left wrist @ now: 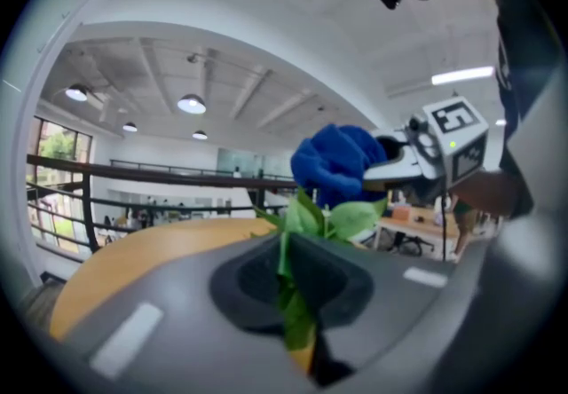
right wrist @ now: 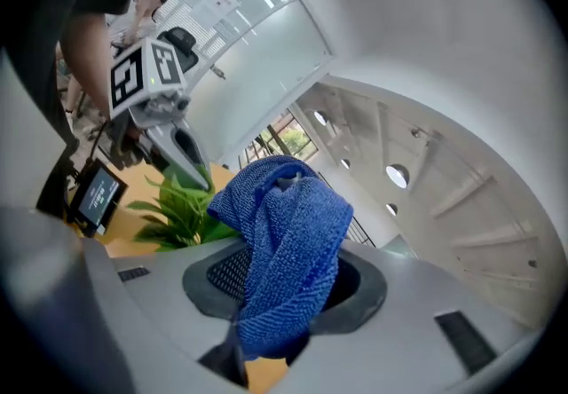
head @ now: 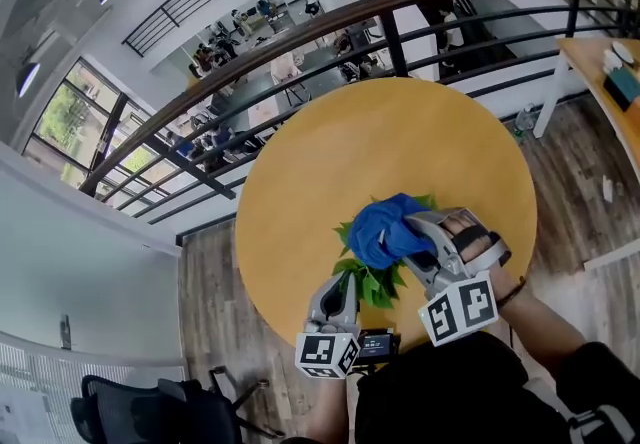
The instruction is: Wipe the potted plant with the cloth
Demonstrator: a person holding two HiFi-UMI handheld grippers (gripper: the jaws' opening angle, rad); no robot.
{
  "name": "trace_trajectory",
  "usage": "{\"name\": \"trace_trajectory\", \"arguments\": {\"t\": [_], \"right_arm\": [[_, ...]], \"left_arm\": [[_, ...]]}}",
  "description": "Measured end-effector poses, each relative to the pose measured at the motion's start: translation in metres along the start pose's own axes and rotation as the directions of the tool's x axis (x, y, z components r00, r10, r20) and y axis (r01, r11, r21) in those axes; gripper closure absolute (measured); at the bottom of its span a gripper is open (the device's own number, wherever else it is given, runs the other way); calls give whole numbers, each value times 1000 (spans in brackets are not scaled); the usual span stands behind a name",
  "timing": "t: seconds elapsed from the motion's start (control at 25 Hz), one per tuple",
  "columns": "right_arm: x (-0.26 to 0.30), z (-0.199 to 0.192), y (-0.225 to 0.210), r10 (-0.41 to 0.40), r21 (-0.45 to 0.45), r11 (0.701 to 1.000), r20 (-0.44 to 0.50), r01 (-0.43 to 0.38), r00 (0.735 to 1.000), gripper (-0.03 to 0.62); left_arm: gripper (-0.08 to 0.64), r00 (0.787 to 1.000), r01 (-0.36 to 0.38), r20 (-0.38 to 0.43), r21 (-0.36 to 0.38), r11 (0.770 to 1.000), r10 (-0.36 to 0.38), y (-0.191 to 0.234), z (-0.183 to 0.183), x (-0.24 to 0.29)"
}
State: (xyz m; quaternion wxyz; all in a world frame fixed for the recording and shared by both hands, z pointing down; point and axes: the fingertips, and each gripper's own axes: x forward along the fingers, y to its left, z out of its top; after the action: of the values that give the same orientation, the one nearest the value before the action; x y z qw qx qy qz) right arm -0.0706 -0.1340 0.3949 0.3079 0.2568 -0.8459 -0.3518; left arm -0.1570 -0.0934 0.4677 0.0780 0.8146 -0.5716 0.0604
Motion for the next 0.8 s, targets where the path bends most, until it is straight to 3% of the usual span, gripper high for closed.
{"name": "trace_trajectory", "arguments": {"t": [0.12, 0.2, 0.28, 0.52, 0.8], "right_arm": [[-17, 43, 24, 75, -22, 997, 125, -72, 989, 428], [-18, 49, 50, 134, -88, 989, 132, -123, 982, 428], [-16, 34, 67, 162, -129, 980, 88, -150, 983, 428], [-16, -25, 71, 162, -119, 979, -44, -166, 986, 428], [-17, -73, 41, 92, -40, 994, -151, -99, 984, 428]], "left_arm": [[556, 1000, 0, 2, -5, 1000, 0, 2, 2, -1], [555, 1000, 0, 4, -3, 1000, 0, 2, 4, -1], [556, 1000, 0, 4, -2, 1000, 0, 2, 3, 1], [556, 1000, 1, 2, -8, 1000, -1, 0, 1, -1], [556, 1000, -7, -1, -9, 1000, 7, 6, -1, -2]]}}
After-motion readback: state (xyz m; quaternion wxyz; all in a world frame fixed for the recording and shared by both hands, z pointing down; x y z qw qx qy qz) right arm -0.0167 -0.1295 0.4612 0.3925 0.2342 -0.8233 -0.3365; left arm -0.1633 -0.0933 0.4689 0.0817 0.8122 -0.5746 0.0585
